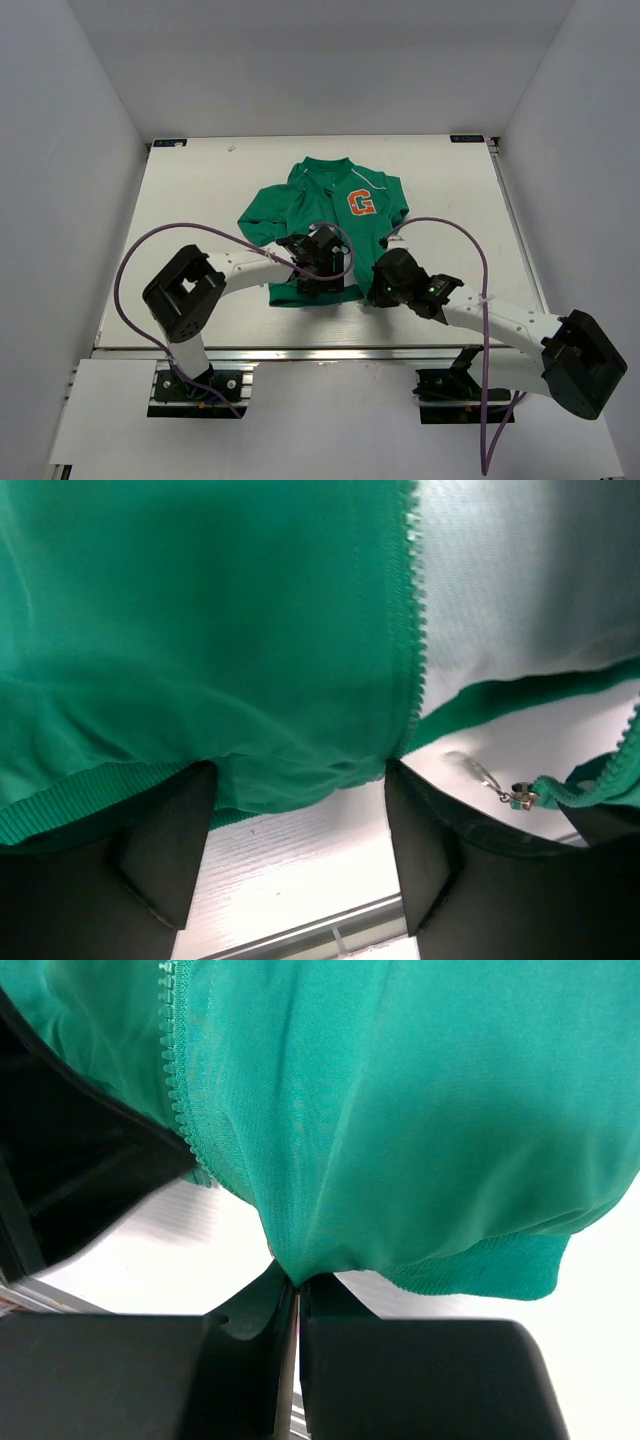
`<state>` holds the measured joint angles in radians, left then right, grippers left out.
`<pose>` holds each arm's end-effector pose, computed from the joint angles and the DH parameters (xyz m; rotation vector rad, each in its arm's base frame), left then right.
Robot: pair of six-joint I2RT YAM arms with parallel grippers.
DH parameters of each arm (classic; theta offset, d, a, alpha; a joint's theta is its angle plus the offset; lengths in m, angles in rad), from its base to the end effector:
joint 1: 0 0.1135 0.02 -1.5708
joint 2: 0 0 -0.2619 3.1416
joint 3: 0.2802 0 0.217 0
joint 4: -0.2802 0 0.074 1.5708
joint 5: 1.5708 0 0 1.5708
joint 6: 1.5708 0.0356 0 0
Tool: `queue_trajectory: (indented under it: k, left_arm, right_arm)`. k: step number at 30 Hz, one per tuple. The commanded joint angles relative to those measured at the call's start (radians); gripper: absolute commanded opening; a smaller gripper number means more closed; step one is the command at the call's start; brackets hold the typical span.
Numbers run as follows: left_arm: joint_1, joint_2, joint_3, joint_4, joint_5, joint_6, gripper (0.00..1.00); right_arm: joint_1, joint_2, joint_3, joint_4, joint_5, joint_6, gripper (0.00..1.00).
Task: Zip up the jacket
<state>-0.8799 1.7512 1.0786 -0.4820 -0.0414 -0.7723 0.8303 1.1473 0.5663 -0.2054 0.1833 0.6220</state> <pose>0.1998 -0.2394 0.1880 0.1385 2.7993 -0.3958 0.1374 0.1408 0.2108 -0.1584 2.3907 0.4930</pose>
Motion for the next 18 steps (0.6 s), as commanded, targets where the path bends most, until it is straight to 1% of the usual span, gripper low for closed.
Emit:
queue_trajectory:
  k: [1, 7, 10, 13, 18]
  left_arm:
    - [-0.007, 0.021, 0.030, -0.004, -0.057, -0.022, 0.74]
    - [-0.017, 0.053, 0.058, -0.026, -0.083, -0.022, 0.64]
    - [-0.021, 0.060, 0.070, -0.036, -0.086, -0.019, 0.62]
    - [-0.024, 0.059, 0.076, -0.046, -0.089, -0.018, 0.55]
    - [-0.027, 0.041, 0.086, -0.066, -0.094, -0.010, 0.36]
  right_arm:
    - [-0.005, -0.006, -0.017, 0.017, 0.012, 0.005, 0.00]
    - [-0.007, -0.009, -0.032, 0.014, 0.013, 0.015, 0.00]
    - [-0.010, -0.008, -0.039, 0.014, 0.019, 0.015, 0.00]
    - [-0.013, 0.003, -0.043, 0.018, 0.019, 0.015, 0.00]
    - [-0.017, 0.028, -0.048, 0.034, 0.008, 0.015, 0.00]
